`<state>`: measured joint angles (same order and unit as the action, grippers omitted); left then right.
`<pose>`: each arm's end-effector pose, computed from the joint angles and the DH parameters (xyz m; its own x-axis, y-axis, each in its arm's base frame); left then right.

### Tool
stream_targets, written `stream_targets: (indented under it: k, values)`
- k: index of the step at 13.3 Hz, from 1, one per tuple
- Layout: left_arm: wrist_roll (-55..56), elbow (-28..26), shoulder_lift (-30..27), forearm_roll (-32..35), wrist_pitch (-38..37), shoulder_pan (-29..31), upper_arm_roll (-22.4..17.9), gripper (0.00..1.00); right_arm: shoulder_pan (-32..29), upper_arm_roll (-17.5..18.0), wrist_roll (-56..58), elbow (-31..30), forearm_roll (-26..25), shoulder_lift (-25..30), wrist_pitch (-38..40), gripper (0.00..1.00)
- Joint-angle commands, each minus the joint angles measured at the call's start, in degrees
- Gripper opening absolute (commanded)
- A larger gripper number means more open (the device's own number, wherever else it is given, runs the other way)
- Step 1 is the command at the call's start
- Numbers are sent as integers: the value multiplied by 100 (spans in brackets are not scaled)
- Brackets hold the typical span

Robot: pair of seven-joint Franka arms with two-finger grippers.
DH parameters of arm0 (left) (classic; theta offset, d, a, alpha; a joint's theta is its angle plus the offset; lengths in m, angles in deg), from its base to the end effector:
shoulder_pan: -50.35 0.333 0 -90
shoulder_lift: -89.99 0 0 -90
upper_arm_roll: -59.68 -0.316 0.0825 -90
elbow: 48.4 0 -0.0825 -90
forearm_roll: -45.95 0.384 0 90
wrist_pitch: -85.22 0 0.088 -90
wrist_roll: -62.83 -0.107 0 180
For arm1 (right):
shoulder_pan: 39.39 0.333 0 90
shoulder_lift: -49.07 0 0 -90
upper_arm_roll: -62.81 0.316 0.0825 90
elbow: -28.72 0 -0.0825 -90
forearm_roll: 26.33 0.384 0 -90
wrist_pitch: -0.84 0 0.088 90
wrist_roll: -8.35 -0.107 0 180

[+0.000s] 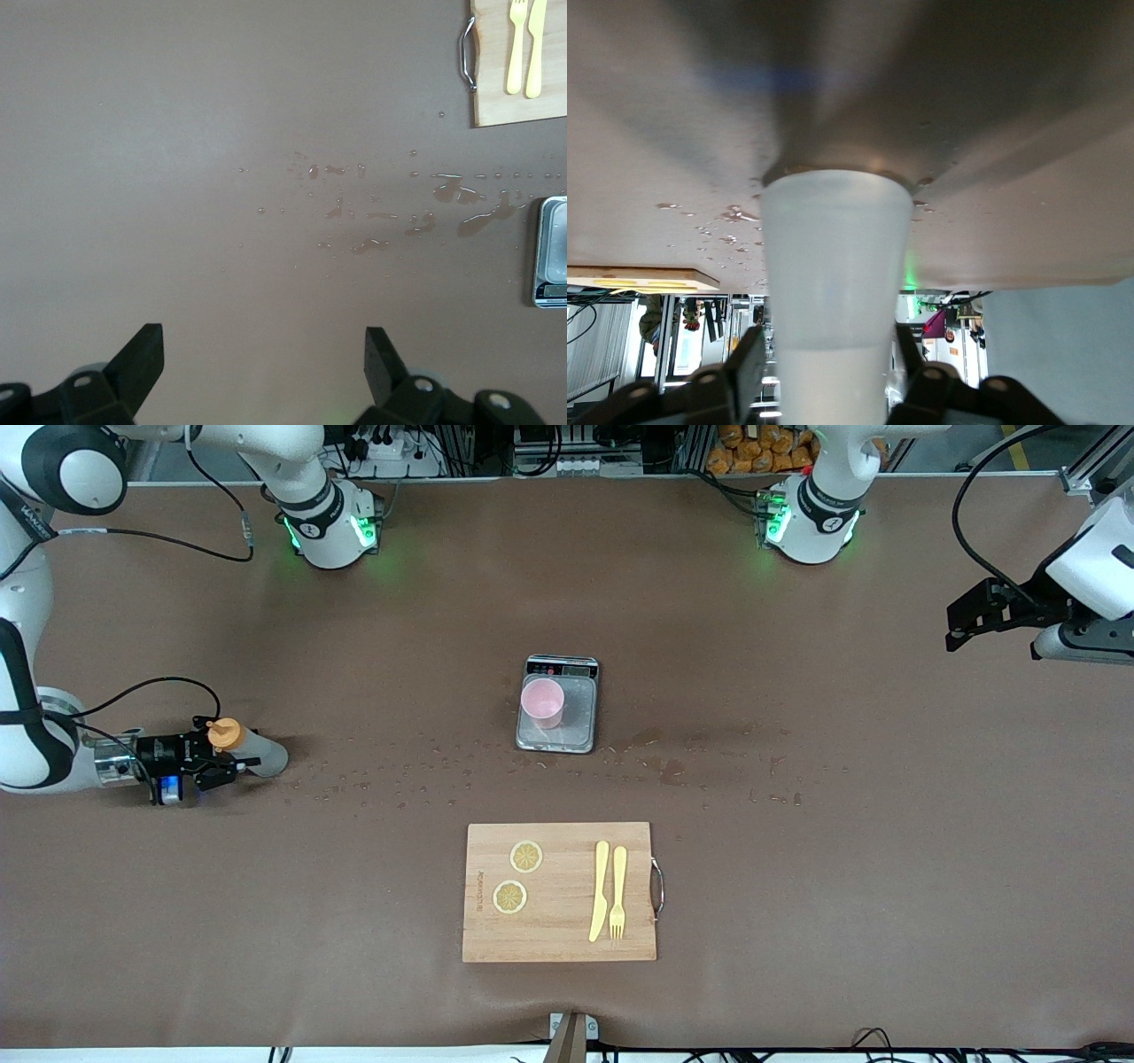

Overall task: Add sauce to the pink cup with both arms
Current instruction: 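Carry the sauce bottle back and set it on the table, then open the right gripper and withdraw it from the sauce bottle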

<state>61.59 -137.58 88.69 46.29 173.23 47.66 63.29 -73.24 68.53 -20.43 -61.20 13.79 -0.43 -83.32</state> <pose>0.5410 -0.0595 0.6406 0.9914 -0.1310 0.0021 -0.1310 -0.9914 -0.0074 0.5552 -0.2181 0.1296 0.1229 -0.3500 -0.9286 -0.9679 -0.2491 -0.0343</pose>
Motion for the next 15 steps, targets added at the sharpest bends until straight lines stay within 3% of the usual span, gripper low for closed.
stream_targets:
  k: [1, 5, 7, 9, 11, 15]
  values:
    - [-8, -65, -81, -139, 58, 50, 25, 100, -201, 96, -23, 509, -48, -34, 137, 100]
    - [-8, -56, -81, -139, 58, 50, 25, 100, -464, 105, 21, 1010, -600, -16, 372, 100]
    - [-8, -65, -81, -139, 50, 50, 25, 100, -403, 148, 12, 1843, -1092, 1, 934, 100]
    - [-8, -56, -81, -139, 58, 50, 25, 100, -246, 184, 12, 2337, -1278, 124, 1348, 100]
    - [-8, -56, -73, -139, 58, 58, 25, 100, 210, 201, 12, 2689, -1620, 404, 1674, 100]
    - [-8, -56, -64, -139, 58, 58, 16, 100, 852, 245, 12, 2717, -1683, 1344, 1798, 100]
